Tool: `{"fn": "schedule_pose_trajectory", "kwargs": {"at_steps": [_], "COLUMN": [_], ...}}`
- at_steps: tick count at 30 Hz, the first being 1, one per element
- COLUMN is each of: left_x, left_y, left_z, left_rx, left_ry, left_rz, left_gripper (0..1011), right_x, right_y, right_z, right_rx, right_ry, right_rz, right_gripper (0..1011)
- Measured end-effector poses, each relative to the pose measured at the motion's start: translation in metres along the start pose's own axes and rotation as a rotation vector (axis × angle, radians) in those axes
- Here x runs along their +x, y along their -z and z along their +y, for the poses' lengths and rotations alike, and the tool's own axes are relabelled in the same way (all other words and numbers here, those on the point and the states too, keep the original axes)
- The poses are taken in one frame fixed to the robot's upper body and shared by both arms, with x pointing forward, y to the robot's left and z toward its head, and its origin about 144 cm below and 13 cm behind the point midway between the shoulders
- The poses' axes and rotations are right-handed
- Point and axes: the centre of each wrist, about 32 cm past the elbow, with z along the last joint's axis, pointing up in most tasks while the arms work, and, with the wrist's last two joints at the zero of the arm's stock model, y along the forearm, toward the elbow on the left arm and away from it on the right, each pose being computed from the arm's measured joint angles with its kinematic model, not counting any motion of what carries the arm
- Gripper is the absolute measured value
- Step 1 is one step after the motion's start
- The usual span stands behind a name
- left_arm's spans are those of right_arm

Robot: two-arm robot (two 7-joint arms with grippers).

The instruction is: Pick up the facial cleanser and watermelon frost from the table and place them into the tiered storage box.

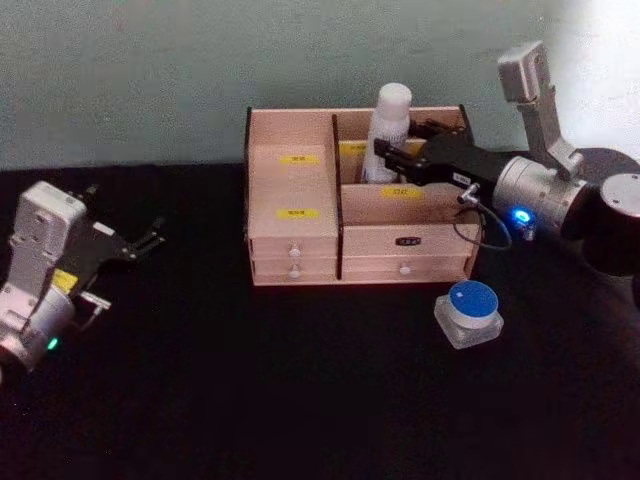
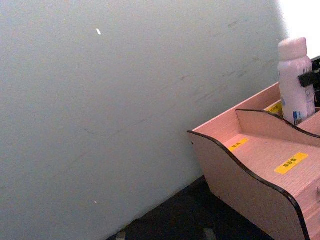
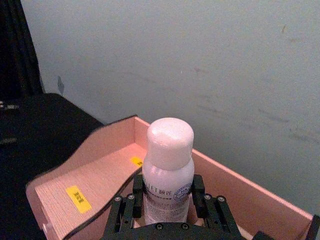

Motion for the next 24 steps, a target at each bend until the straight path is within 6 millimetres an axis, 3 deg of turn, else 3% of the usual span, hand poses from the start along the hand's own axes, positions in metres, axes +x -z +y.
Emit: {"fn": "schedule_pose_trajectory", "kwargs": {"at_steps": [24], "left_x": [0.0000], "left_y": [0.0000], "left_z": [0.0000], "left_rx": [0.000], "left_ry": [0.000], "left_rz": [0.000], "left_gripper": [1001], "right_x": [-0.0001], "right_y": [0.0086], "right_z": [0.0032], "right_rx": [-0.046], "right_ry": [0.000], "right_rz": [0.010], "right_gripper": [581]}}
